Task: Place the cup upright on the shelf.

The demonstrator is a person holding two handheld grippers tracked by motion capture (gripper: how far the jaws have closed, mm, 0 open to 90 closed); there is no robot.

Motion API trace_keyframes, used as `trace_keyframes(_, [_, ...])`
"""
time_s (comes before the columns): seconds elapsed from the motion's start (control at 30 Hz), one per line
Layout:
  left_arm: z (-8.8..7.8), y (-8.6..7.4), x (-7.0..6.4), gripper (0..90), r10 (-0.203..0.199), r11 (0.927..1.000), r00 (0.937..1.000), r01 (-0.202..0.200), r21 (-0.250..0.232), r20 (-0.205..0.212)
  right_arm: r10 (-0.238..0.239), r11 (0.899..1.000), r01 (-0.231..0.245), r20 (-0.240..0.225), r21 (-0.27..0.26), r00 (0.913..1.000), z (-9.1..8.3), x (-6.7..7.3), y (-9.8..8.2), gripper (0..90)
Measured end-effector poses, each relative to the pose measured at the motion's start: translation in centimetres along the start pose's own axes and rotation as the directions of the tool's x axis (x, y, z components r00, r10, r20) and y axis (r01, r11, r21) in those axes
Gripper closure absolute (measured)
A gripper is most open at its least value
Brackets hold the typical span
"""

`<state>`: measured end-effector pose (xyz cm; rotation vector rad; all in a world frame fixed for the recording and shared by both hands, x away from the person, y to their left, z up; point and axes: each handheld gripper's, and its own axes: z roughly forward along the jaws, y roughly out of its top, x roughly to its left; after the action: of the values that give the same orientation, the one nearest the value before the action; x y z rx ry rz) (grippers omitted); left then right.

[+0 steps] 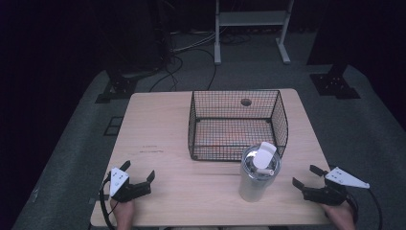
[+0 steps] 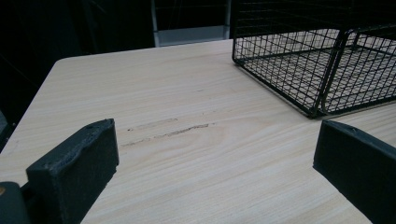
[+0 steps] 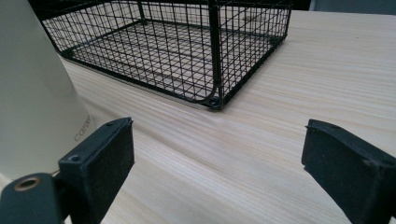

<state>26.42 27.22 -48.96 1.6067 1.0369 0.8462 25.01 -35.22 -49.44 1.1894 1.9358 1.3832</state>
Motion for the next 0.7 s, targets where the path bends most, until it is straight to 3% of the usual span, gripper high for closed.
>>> trace_keyframes(0.1, [0.0,0.0,0.0,0.0,0.001,1.0000,1.0000,-0.001,0.000,-0.001,0.005,1.000,-0.005,-0.007,-0.007,1.0000,0.0,0.1,0.0,8.8])
trace_keyframes(0.23, [-0.1,0.0,-0.1,0.0,0.011,0.9999,0.9999,-0.011,-0.002,-0.001,-0.027,1.000,0.027,0.005,-0.001,0.9996,-0.2,0.4,0.5,8.8])
trace_keyframes(0.5, [-0.2,-0.1,-0.2,0.0,0.013,0.9998,0.9999,-0.013,-0.012,-0.006,-0.070,0.998,0.070,-0.056,0.004,0.9960,-1.1,1.3,1.7,8.8])
trace_keyframes(0.53, [-0.2,-0.1,-0.1,0.0,0.009,0.9998,1.0000,-0.009,-0.015,0.000,-0.080,0.997,0.081,-0.087,0.009,0.9931,-1.3,1.6,1.9,8.8])
trace_keyframes(0.7, [-0.2,-0.1,0.1,0.0,-0.002,0.9999,1.0000,0.002,-0.015,0.002,-0.118,0.993,0.120,-0.114,0.009,0.9864,-1.7,2.3,2.5,8.7])
